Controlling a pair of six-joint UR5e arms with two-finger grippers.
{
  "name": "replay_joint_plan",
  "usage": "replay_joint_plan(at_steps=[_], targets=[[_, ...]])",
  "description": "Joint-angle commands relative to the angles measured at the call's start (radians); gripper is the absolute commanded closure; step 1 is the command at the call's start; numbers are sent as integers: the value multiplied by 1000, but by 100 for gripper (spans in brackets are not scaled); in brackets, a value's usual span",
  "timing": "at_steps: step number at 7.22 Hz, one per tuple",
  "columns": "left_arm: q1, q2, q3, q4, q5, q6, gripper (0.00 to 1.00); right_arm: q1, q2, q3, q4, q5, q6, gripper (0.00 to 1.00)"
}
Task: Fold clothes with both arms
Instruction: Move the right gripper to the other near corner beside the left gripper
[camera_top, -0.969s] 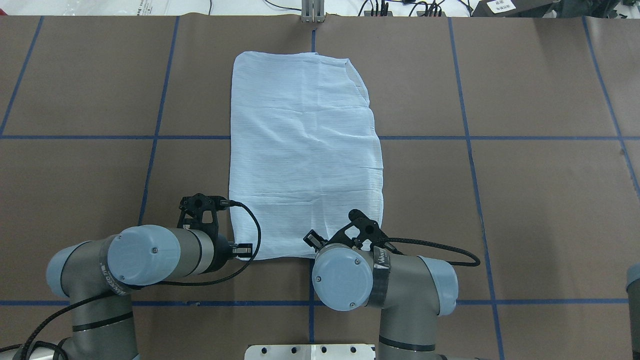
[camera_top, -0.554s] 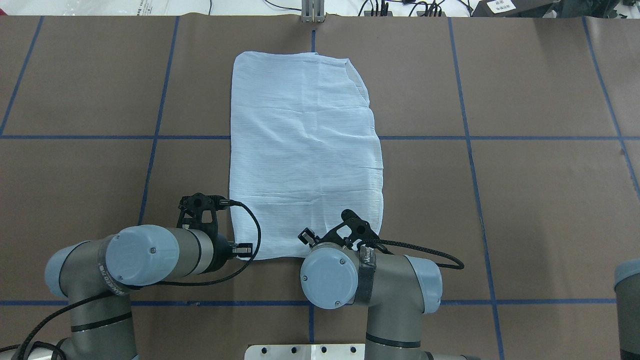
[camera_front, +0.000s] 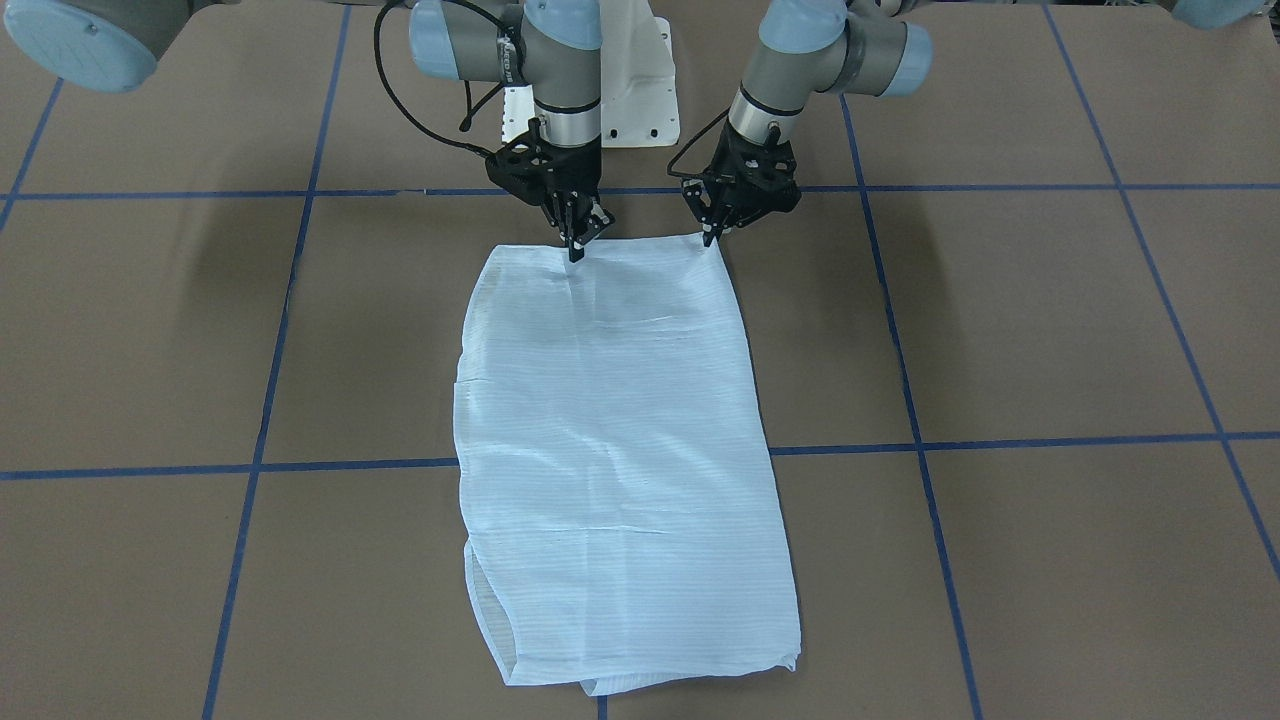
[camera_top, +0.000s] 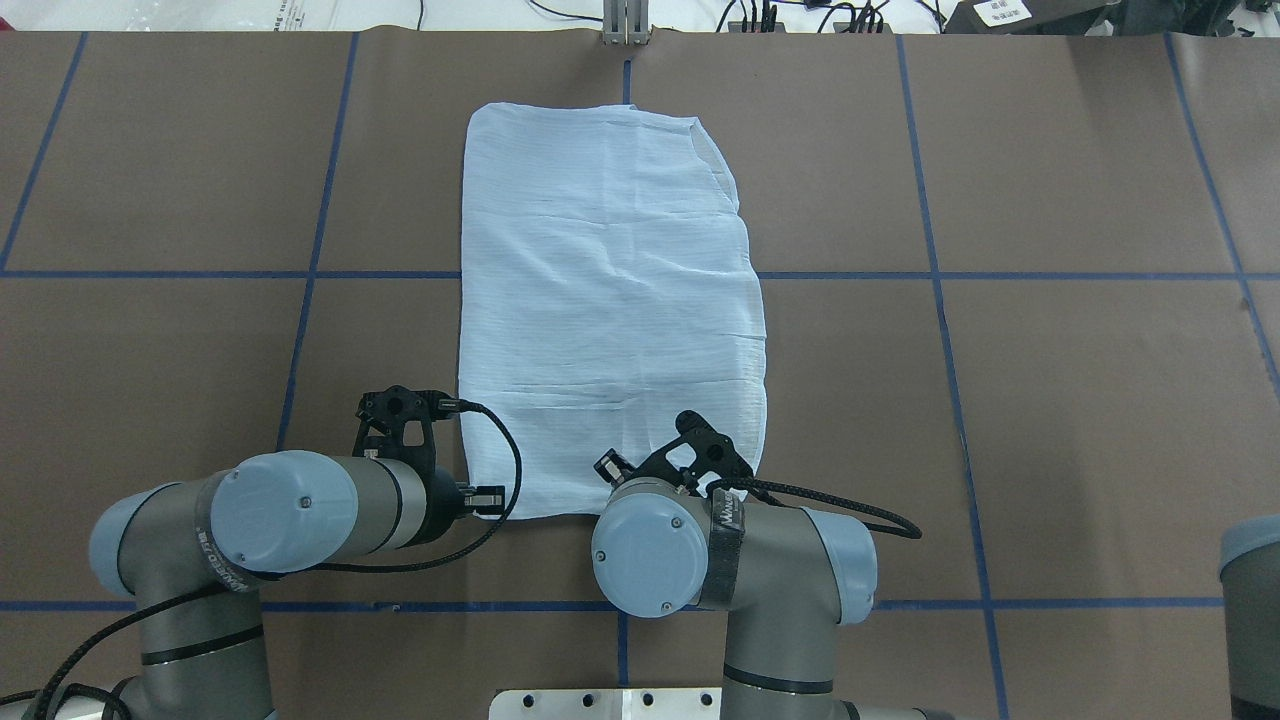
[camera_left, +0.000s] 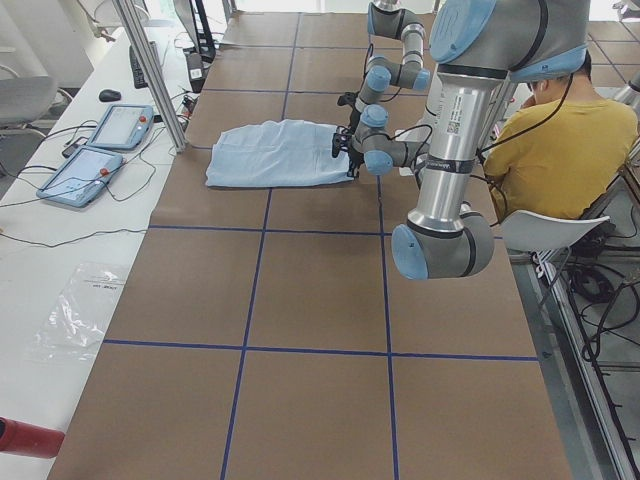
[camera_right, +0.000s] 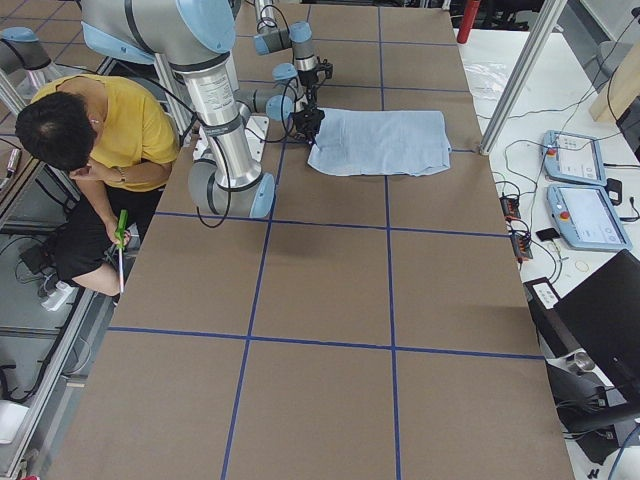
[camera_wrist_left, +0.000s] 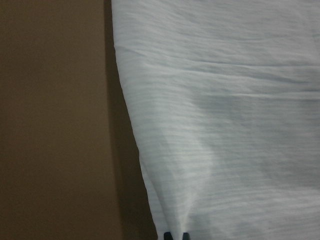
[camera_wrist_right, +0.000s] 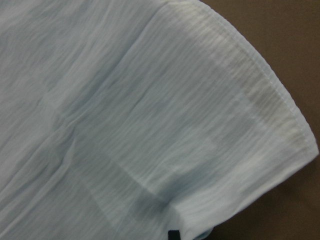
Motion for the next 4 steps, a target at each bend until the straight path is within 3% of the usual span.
replay_joint_plan(at_steps=[1,3,4], targets=[[0,-2,-4,0,0,0,100,-1,1,-1,-1,-20,1,100],[-3,-1,-81,2,-14,8,100,7,-7,40,-4,-43,-16,100],[-4,1,-144,12,-17,12,100,22,-59,143,-16,-40,-19,100]])
